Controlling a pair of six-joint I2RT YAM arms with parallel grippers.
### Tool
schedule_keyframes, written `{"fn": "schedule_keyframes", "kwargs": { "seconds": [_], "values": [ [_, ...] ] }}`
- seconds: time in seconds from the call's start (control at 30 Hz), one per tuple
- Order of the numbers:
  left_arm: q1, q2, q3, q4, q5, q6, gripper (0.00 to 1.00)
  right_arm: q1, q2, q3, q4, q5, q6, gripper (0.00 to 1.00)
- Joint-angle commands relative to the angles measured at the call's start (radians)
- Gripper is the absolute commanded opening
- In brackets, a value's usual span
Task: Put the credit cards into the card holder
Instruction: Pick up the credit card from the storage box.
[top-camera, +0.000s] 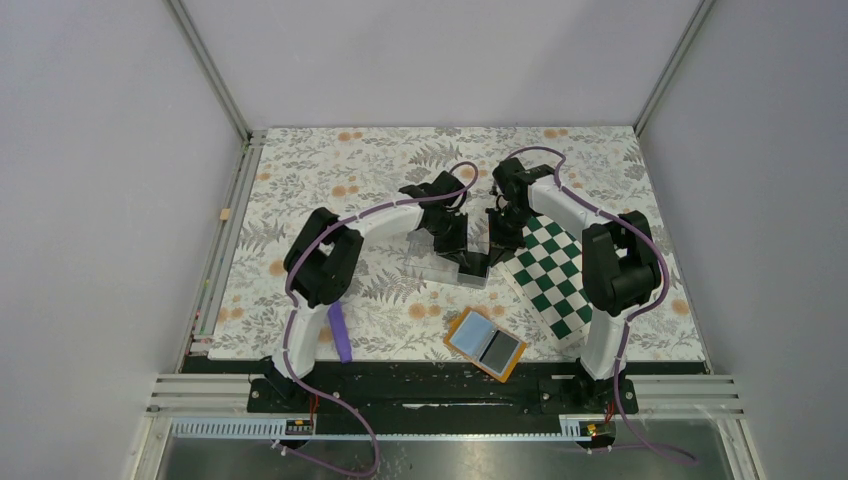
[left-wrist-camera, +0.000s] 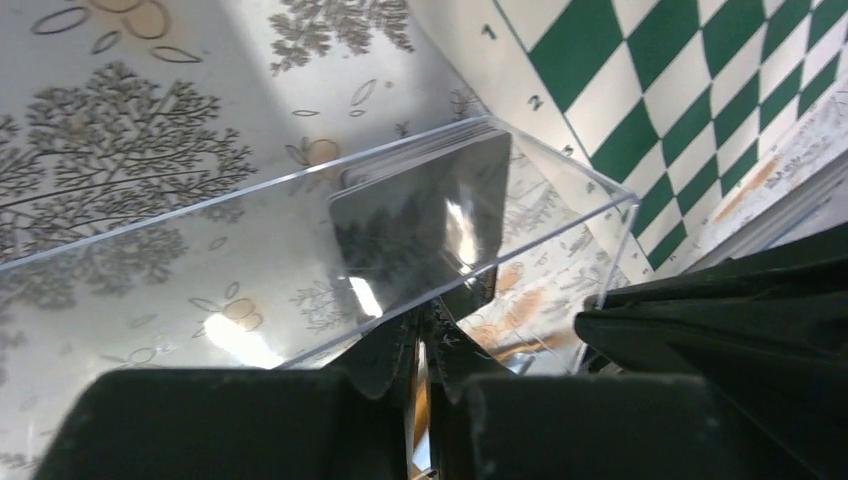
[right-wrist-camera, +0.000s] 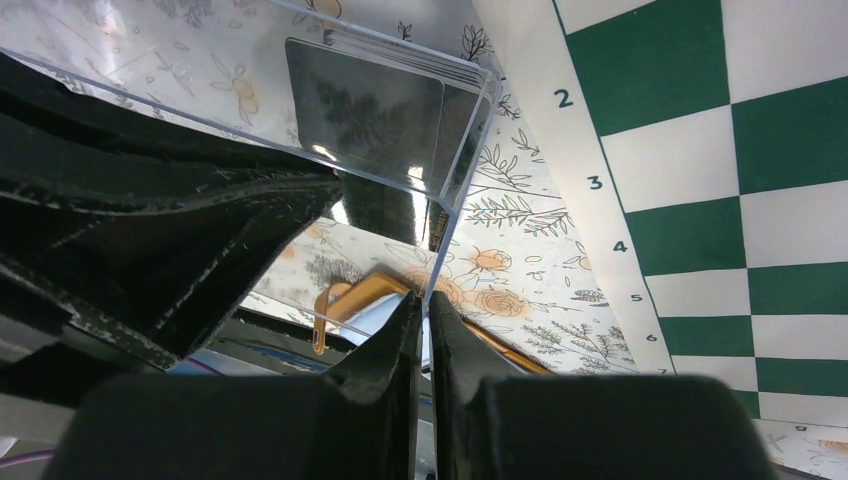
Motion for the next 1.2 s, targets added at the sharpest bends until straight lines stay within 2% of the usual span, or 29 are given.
{"fn": "schedule_keyframes", "kwargs": {
  "seconds": [0.0, 0.17, 0.37, 0.47, 0.57, 0.7, 0.97, 1.17],
  "values": [
    [-0.013, -0.007, 0.017, 0.081, 0.079, -0.019, 0.03, 0.007, -0.032, 0.007, -0.019, -0.003, -0.016, 0.11],
    [-0.028, -0.012, 0.031, 0.071, 0.064, -0.019, 0.03, 0.006, -0.027, 0.01, -0.019, -0.004, -0.015, 0.11],
    [-0.027, -0.085, 0.012, -0.005, -0.151, 0.006, 0.29, 0.007, -0.033, 0.004, -0.018, -0.003, -0.018, 0.11],
    [-0.026, -0.096, 0.007, -0.045, -0.218, 0.005, 0.33, 0.006, -0.035, -0.001, -0.013, -0.004, -0.016, 0.11],
    [-0.027, -0.069, 0.017, -0.078, -0.224, 0.004, 0.34, 0.006, -0.033, -0.005, -0.011, -0.008, -0.017, 0.11],
    [-0.028, -0.018, 0.038, -0.084, -0.175, -0.001, 0.29, 0.006, -0.033, -0.006, -0.012, -0.008, -0.018, 0.11],
    [-0.062, 0.039, 0.105, -0.086, -0.1, 0.004, 0.06, 0.006, -0.028, -0.013, -0.012, -0.005, -0.023, 0.11],
    [-0.084, 0.048, 0.156, -0.105, -0.086, 0.014, 0.0, 0.006, -0.024, -0.017, -0.01, -0.005, -0.026, 0.11]
  ]
}}
